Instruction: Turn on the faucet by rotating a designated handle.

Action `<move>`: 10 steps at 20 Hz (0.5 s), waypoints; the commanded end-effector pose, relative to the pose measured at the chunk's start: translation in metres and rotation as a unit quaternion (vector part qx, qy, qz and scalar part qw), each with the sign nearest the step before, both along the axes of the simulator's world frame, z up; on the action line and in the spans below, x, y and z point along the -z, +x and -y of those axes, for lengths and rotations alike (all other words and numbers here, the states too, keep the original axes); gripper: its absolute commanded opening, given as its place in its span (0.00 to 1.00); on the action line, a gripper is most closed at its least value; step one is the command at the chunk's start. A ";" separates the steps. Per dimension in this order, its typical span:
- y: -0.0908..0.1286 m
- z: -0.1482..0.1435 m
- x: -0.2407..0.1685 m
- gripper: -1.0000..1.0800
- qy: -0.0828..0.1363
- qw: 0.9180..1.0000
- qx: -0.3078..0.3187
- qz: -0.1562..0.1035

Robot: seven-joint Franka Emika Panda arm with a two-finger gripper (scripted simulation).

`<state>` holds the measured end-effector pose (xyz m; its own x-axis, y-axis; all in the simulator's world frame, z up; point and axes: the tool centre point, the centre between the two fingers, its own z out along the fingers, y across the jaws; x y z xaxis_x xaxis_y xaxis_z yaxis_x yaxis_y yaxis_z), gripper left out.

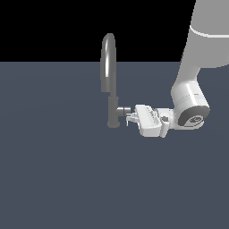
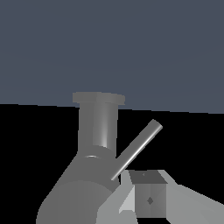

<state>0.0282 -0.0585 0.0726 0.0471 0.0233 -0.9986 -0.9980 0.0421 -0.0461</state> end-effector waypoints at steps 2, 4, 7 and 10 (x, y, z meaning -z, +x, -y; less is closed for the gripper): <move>0.009 -0.002 0.027 0.00 -0.009 1.000 0.013 -0.011; 0.011 -0.002 0.033 0.00 -0.010 1.000 0.013 -0.015; 0.014 -0.003 0.043 0.00 -0.011 1.000 0.014 -0.019; 0.016 -0.003 0.049 0.00 -0.011 1.000 0.015 -0.022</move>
